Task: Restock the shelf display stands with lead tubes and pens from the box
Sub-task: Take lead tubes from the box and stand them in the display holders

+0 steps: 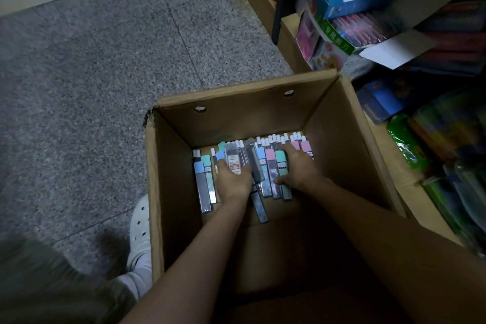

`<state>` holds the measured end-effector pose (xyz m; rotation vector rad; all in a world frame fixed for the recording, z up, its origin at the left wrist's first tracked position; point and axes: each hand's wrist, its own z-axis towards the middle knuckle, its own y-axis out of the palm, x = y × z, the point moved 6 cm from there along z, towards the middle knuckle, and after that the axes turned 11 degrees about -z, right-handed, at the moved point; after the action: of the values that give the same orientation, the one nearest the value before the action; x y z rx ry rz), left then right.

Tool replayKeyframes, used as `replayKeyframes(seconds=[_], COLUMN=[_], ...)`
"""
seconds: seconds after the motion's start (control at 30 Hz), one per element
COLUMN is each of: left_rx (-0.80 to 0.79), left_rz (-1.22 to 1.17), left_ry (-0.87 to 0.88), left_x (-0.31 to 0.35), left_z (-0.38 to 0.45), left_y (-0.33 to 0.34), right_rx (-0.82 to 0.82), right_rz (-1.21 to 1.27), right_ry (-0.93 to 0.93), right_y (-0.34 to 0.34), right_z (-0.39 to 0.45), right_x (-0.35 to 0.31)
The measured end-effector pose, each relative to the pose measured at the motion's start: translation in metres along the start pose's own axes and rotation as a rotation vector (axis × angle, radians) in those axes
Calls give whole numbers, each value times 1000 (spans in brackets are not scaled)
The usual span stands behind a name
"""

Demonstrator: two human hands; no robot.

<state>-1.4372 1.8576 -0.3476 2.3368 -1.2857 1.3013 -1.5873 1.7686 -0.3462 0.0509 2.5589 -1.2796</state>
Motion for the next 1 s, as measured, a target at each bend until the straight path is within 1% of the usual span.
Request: replayKeyframes(seconds=[0.1,0.17,0.37,0.5,0.6,0.7,0.8,0.87,1.0], left_rx=[71,86,6,1,-9,-68,-117,-173,-419], left_rz=[113,193,324,278,228,221,264,203,13], left_ry=[82,92,99,70,35,11,59,91,146], left_x=[-9,-15,-27,-29,-26,-20,5,33,120], left_z=[-5,-9,-7,-6,-13,-21,-29,-37,-79], left_y=[-15,-20,-5,2,5,2,-6,-6,10], right_rx=[46,72,174,202,214,204,232,263,324], right_rz=[51,62,102,185,332,453,486,482,443], right_ry=[-13,-18,-18,57,80,84,30,-25,-84], right_y=[-3,-5,-10,-11,-15,-27,-53,-79,-141], right_z=[-5,-10,-34,-46,-54,-67,-88,-106,-154], right_x=[0,1,8,18,23,21,14,7,-2])
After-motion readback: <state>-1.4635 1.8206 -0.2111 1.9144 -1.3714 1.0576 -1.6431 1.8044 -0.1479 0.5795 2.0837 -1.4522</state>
